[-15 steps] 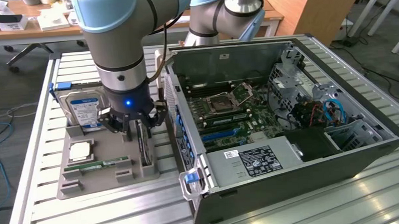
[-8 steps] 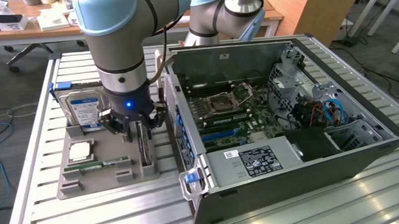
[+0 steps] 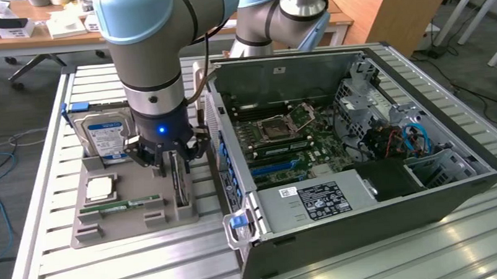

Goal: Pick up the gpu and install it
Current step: 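Pick up the gpu and move the gpu toward the slot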

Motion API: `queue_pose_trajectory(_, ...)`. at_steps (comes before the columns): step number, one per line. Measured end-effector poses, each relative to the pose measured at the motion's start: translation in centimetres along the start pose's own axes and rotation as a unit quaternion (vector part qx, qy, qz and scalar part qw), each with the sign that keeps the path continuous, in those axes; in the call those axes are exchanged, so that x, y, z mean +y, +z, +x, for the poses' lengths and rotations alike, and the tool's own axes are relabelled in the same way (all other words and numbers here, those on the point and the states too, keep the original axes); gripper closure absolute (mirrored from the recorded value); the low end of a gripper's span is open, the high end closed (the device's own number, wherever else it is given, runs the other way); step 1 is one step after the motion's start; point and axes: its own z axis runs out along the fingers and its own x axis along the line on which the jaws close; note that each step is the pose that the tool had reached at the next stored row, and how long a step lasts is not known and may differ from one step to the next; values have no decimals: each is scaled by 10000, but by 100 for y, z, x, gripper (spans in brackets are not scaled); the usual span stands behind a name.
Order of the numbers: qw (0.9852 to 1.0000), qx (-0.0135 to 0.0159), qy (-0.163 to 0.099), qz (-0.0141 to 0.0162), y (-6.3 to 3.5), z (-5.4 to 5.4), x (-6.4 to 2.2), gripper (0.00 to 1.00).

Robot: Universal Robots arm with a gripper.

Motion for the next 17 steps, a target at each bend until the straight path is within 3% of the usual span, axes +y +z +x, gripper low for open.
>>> queue_pose_trajectory(9,10000,0,0,0,0,0,0,51)
queue_pose_trajectory(14,10000,0,0,0,0,0,0,71)
queue_pose_trajectory(17,10000,0,0,0,0,0,0,71)
